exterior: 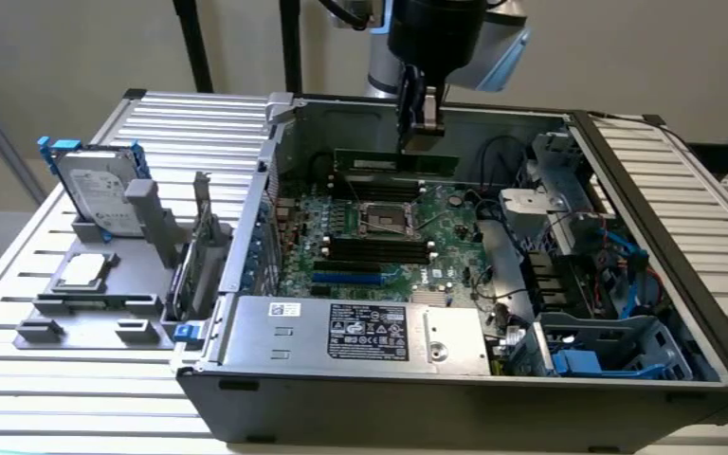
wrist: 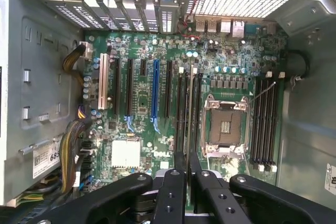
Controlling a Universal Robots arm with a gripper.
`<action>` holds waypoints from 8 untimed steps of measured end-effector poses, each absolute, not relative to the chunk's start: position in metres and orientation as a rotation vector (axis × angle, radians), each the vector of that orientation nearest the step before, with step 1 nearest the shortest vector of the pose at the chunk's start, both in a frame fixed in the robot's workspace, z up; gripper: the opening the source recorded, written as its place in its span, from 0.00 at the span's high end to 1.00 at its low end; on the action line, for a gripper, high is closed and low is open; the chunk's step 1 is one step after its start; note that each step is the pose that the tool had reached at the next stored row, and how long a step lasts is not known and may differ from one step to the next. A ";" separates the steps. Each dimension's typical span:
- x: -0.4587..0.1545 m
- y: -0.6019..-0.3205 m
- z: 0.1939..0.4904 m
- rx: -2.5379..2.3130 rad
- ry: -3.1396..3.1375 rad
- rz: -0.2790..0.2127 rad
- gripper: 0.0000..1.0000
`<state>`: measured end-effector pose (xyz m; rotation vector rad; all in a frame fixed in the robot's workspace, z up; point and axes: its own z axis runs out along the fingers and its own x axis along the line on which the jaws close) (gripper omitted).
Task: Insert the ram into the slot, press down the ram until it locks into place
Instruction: 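Insert the ram into the slot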
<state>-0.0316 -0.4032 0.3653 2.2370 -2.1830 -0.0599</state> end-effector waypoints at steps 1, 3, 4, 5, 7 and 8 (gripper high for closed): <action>-0.033 -0.403 0.363 2.235 -2.186 -0.060 0.87; -0.036 -0.403 0.360 2.232 -2.189 -0.060 0.87; -0.038 -0.403 0.358 2.231 -2.190 -0.060 0.87; -0.039 -0.403 0.356 2.230 -2.190 -0.060 0.87; -0.039 -0.403 0.353 2.230 -2.190 -0.060 0.87; -0.039 -0.403 0.351 2.231 -2.190 -0.060 0.87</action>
